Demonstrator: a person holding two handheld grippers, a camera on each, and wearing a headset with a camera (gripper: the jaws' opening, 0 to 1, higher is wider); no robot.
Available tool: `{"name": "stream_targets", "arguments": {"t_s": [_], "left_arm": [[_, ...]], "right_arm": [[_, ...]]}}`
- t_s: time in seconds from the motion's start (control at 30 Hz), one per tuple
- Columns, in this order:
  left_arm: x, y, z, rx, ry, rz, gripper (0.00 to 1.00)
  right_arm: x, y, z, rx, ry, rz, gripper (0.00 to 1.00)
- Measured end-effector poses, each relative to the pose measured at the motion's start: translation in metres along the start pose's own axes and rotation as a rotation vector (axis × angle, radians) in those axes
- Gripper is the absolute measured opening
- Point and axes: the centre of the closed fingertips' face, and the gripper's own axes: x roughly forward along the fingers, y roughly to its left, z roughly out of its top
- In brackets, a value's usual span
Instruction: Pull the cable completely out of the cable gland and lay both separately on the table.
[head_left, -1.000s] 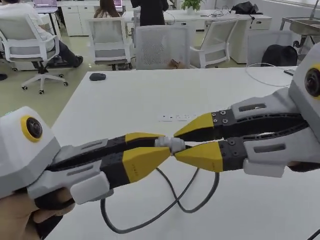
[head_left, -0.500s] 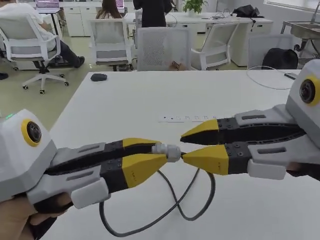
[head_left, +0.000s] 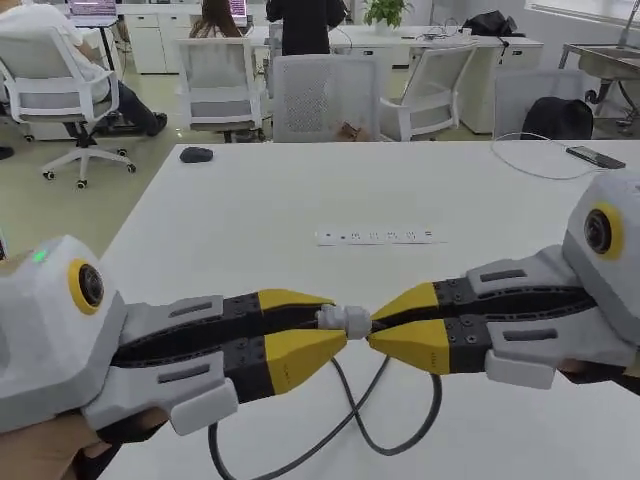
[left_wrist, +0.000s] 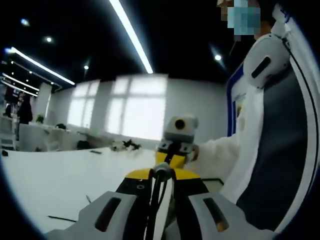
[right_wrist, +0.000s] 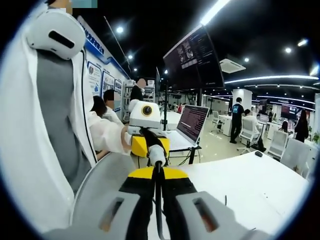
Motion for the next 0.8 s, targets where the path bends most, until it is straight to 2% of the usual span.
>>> {"name": "stream_targets", "arguments": {"t_s": [0.1,0.17,0.2,0.3,0.4,0.5,0.8], "left_arm": [[0.004,-0.002,-0.010,-0.003,0.053,-0.013,0.20],[0.008,-0.004,-0.014,0.000,0.062,-0.021,0.27],[0.010,-0.005,-0.014,0.000,0.057,-0.022,0.28],[0.014,-0.005,-0.008,-0.025,-0.001,-0.031,0.18],[0.014,-0.005,-0.011,-0.040,0.006,-0.036,0.16],[0.013,-0.007,-0.009,-0.041,-0.005,-0.044,0.16],[0.009,-0.004,-0.009,-0.076,-0.045,-0.039,0.15]], "right_arm": [[0.000,0.002,0.005,-0.001,-0.035,0.003,0.02],[0.001,0.005,0.008,0.001,-0.048,0.011,0.02],[0.002,0.006,0.008,0.001,-0.046,0.015,0.02],[0.004,0.008,0.005,-0.002,-0.029,0.021,0.02],[0.003,0.006,0.003,0.007,-0.028,0.008,0.03],[0.003,0.008,0.004,0.020,-0.031,0.014,0.03],[0.005,0.007,-0.001,-0.050,0.022,0.018,0.03]]}}
